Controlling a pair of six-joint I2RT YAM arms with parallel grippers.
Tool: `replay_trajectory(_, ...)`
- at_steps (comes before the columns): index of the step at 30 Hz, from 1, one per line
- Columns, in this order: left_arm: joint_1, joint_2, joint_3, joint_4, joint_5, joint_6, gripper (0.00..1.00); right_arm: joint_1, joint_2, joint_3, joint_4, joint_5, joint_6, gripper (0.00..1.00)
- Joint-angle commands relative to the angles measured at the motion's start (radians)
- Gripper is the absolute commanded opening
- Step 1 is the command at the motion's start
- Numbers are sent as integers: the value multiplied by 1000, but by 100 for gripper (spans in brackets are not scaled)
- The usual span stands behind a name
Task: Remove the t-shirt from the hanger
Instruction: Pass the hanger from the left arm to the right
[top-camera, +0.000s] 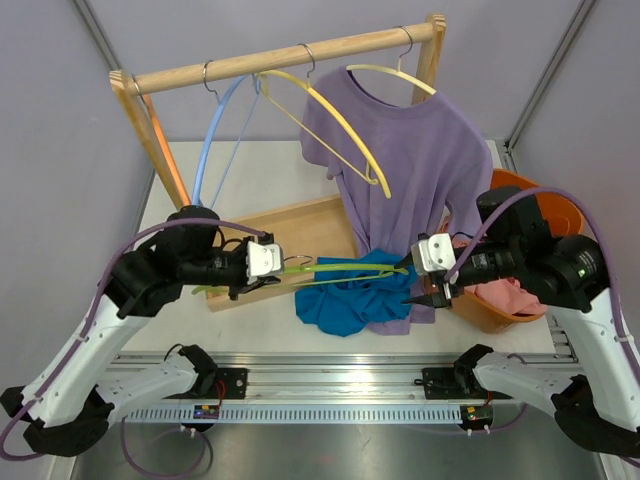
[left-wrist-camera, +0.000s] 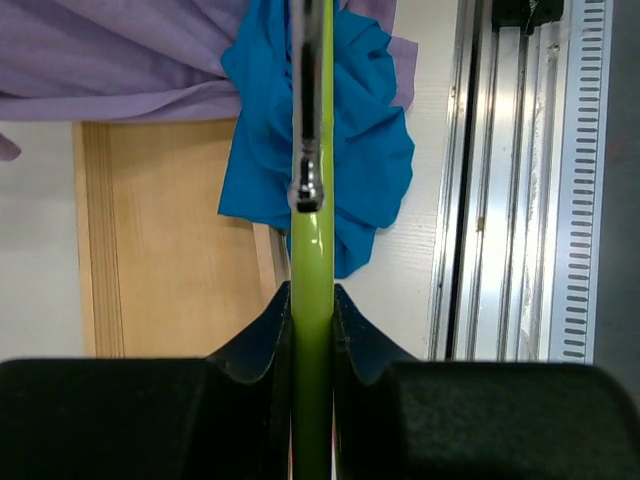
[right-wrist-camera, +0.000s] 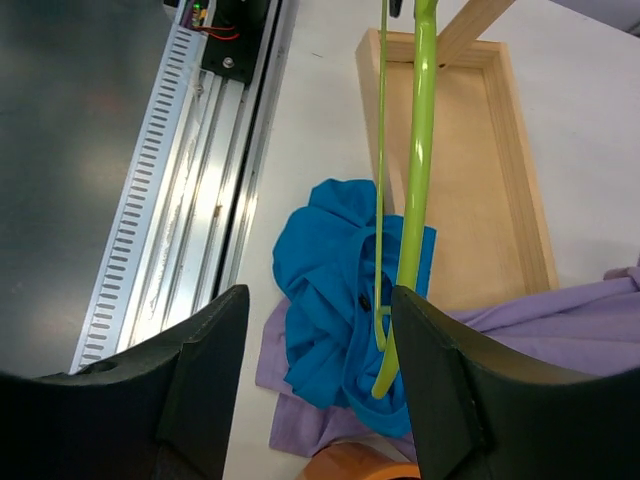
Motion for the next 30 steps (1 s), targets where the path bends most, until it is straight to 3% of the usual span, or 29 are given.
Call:
replay_trajectory(1,-8,9,59,138,115,25,0,-4,78,15,-18,-69,32,66)
replay_trajectory(8,-8,36,59,223,186,-24,0,-4,109,-31,115,-2,127,66)
replay_trajectory(14,-8,34,24,321,227,-83,0,-4,149,-48,111,-40,138,63)
replay_trajectory(16,-8,34,12,355,243,-112,0,-4,144,-59,106,-51,147,54)
replay_trajectory(17,-8,34,1,385,246,-119,0,-4,143,-57,97,-54,147,44)
replay_trajectory(18,-8,34,-4,399,244,-130,0,-4,141,-54,88,-52,147,23)
replay_trajectory(19,-8,36,-10,411,244,-144,0,-4,131,-48,68,-48,147,13)
replay_trajectory(21,-8,34,-42,473,223,-196,0,-4,115,-24,37,-16,159,0)
replay_trajectory(22,-8,33,-54,499,215,-220,2,-4,108,-14,19,4,176,0)
replay_trajectory(23,-8,33,-69,558,176,-248,20,-4,97,-7,14,47,194,0)
replay_trajectory(26,-8,26,-109,640,77,-355,51,-6,33,-42,17,171,289,0)
replay_trajectory(27,-8,26,-111,643,3,-391,75,-7,-3,-57,11,200,320,0)
replay_trajectory(29,-8,40,-99,613,-104,-420,94,-13,-44,-111,6,277,369,0)
replay_trajectory(30,-6,51,-85,590,-223,-453,99,-17,-85,-132,5,291,394,0)
